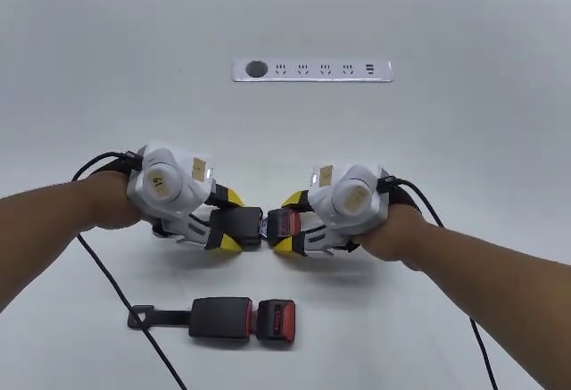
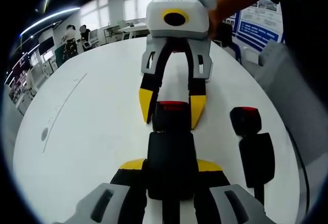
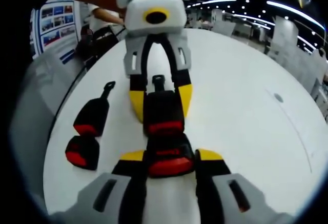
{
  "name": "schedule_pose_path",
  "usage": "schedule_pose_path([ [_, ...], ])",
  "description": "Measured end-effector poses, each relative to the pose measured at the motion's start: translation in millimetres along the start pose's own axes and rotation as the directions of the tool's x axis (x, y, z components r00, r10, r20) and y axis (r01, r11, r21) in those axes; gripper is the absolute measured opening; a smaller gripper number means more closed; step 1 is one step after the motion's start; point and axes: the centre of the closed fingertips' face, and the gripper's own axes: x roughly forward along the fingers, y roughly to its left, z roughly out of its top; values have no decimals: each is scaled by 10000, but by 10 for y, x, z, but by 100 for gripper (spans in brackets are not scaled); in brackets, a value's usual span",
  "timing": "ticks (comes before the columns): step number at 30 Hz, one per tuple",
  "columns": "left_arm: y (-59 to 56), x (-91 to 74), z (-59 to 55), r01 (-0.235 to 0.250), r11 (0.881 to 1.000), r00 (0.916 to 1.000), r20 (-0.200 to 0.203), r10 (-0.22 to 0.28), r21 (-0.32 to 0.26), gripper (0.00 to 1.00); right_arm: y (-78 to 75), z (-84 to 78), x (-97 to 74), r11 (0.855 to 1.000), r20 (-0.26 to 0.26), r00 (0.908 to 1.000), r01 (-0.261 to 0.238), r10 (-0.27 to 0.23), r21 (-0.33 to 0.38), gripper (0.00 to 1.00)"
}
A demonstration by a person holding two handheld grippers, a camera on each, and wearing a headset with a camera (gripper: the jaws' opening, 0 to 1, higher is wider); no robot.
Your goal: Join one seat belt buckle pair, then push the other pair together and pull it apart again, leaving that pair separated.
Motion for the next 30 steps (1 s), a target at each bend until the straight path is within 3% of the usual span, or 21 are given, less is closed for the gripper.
schedule_pose_path([
  [18, 13, -14, -23, 41, 10000, 9999, 115, -41, -64, 36, -6, -122, -133, 9999, 105, 9999, 130, -130, 22, 36],
  [30, 25, -12, -30, 48, 9999, 9998, 204, -46, -113, 36, -11, -285, -317, 9997, 47, 9997, 238, -238, 65, 37],
])
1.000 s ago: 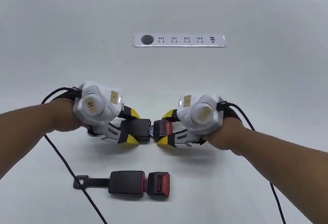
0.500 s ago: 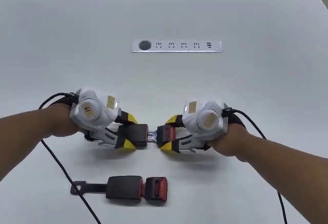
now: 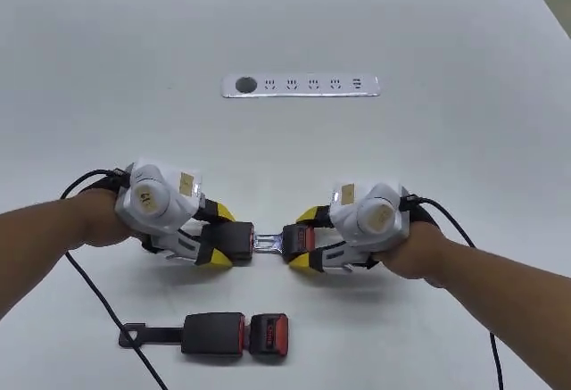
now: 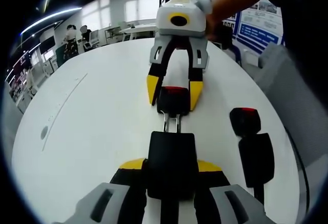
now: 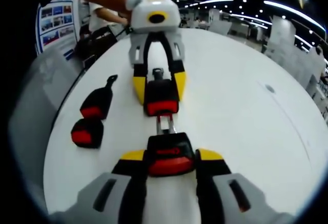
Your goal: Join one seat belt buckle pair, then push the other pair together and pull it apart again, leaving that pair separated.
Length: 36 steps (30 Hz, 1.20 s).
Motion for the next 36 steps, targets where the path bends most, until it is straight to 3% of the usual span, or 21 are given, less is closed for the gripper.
schedule_pose_path([
  [17, -1, 0, 6, -6, 10000, 10000, 9, 6, -90, 36, 48, -271, -298, 9993, 6, 9998, 203, -203, 300, 37],
  [36, -3, 0, 14, -15, 9999, 10000, -26, 14, -139, 36, -4, -551, -610, 9979, -202, 9989, 428, -419, 494, 37],
])
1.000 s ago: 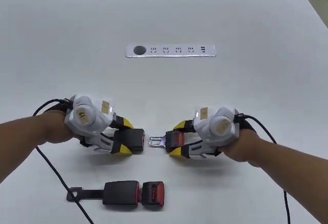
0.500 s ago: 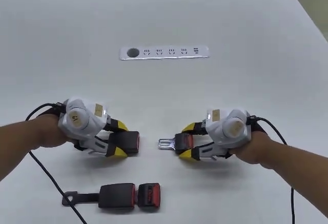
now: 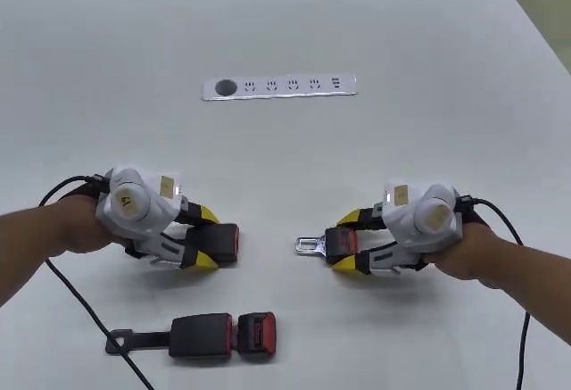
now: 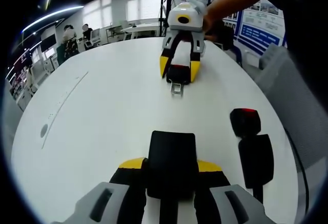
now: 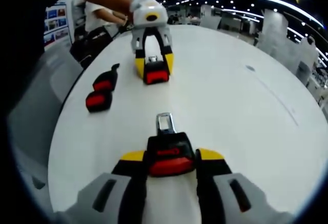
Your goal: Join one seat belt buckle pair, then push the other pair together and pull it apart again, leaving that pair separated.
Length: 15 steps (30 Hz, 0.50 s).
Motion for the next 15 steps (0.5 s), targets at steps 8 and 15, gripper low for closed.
schedule_pose_path([
  [8, 12, 3, -12, 38, 10000, 10000, -31, -38, 1, 37, -24, -85, -53, 9998, -73, 9999, 101, -99, 188, 38],
  [15, 9, 4, -8, 29, 10000, 10000, -73, -29, -29, 37, -49, -77, -26, 9999, -262, 9996, 51, -48, 128, 38],
])
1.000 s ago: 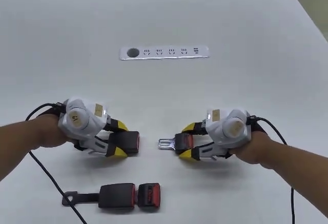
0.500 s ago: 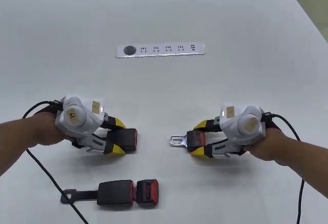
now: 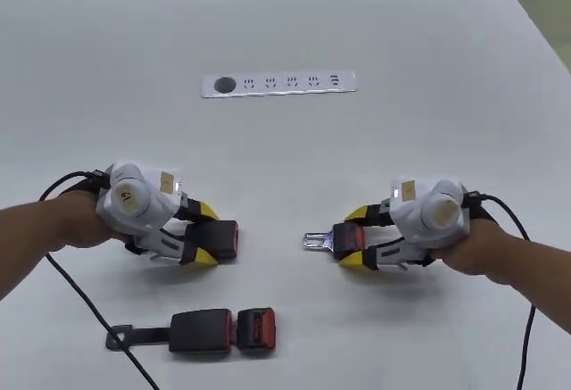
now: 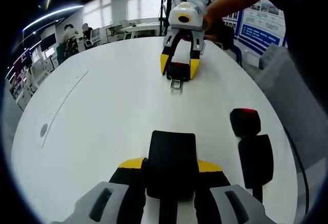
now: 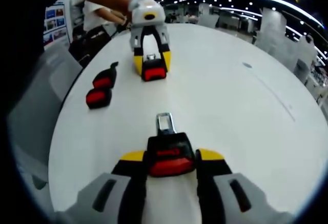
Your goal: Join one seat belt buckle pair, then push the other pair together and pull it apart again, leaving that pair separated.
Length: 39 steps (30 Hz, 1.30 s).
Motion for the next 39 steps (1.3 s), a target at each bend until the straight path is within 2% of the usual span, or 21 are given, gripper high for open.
schedule_pose_path([
  [3, -5, 3, 5, -25, 10000, 10000, -63, 25, -30, 37, -3, -1, 3, 10000, -94, 10000, 27, -27, 7, 38],
  [6, 1, 8, 20, -145, 9991, 9999, -51, 144, -389, 39, 6, 6, 20, 9999, -154, 9998, 109, -107, 112, 41],
  [9, 21, -1, 2, -346, 9981, 9990, -297, 332, -510, 47, 1, 29, 46, 9985, -193, 9990, 406, -400, 361, 46],
  [12, 38, -34, 45, -529, 9952, 9986, -127, 520, -817, 59, -10, 61, 43, 9967, -177, 9973, 720, -714, 377, 50],
  [16, 84, -108, 107, -940, 9880, 9952, 169, 968, -1225, 63, -97, 176, 0, 9828, 361, 9880, 1452, -1502, 1137, 63],
  [18, 118, -139, 146, -1222, 9788, 9909, 361, 1298, -1642, 66, -117, 211, -20, 9744, 487, 9838, 1632, -1725, 1545, 68],
  [20, 223, -182, 150, -1823, 9616, 9781, 621, 1987, -2050, 70, -190, 227, -70, 9508, 465, 9690, 2282, -2428, 2095, 71],
  [22, 284, -242, 188, -2215, 9381, 9631, 915, 2533, -2662, 74, -233, 303, -127, 9236, 813, 9494, 2721, -3035, 2701, 75],
  [23, 311, -283, 221, -2423, 9232, 9522, 1095, 2852, -2982, 75, -262, 345, -165, 9086, 1018, 9356, 2962, -3380, 2943, 77],
  [24, 320, -313, 238, -2537, 9136, 9444, 1229, 3050, -3176, 78, -272, 359, -196, 8969, 1105, 9250, 3154, -3634, 3100, 78],
  [26, 316, -364, 259, -2697, 8956, 9324, 1364, 3346, -3538, 81, -273, 375, -235, 8781, 1193, 9112, 3354, -3943, 3412, 82],
  [27, 297, -395, 236, -2778, 8810, 9291, 1260, 3478, -3830, 82, -257, 375, -252, 8583, 1192, 9021, 3442, -4146, 3807, 85],
  [28, 304, -435, 229, -3011, 8653, 9172, 1267, 3778, -4006, 82, -243, 376, -280, 8416, 1221, 8908, 3581, -4377, 4043, 86],
  [30, 270, -489, 272, -3098, 8398, 8979, 1532, 4126, -4459, 85, -214, 365, -317, 8324, 1138, 8809, 3824, -4594, 4011, 85],
  [31, 264, -500, 281, -3127, 8361, 8948, 1556, 4185, -4508, 86, -203, 363, -333, 8267, 1070, 8762, 3943, -4699, 4012, 85],
  [32, 243, -539, 270, -3293, 8222, 8846, 1527, 4406, -4643, 89, -184, 380, -365, 8196, 1091, 8676, 4078, -4852, 4023, 85],
  [33, 231, -559, 259, -3399, 8136, 8794, 1473, 4528, -4717, 91, -177, 403, -389, 8147, 1174, 8609, 4130, -4950, 4071, 86],
  [34, 207, -598, 241, -3584, 8045, 8697, 1438, 4721, -4737, 93, -164, 431, -430, 8069, 1291, 8513, 4189, -5085, 4164, 86],
  [35, 198, -629, 243, -3714, 7947, 8604, 1438, 4890, -4801, 93, -152, 450, -447, 8015, 1354, 8473, 4174, -5136, 4282, 87],
  [36, 175, -667, 244, -3747, 7760, 8478, 1512, 5082, -5075, 94, -130, 471, -469, 7955, 1394, 8438, 4157, -5182, 4409, 88],
  [39, 100, -754, 229, -3910, 7461, 8308, 1421, 5381, -5389, 98, -84, 508, -524, 7876, 1411, 8307, 4369, -5386, 4345, 91],
])
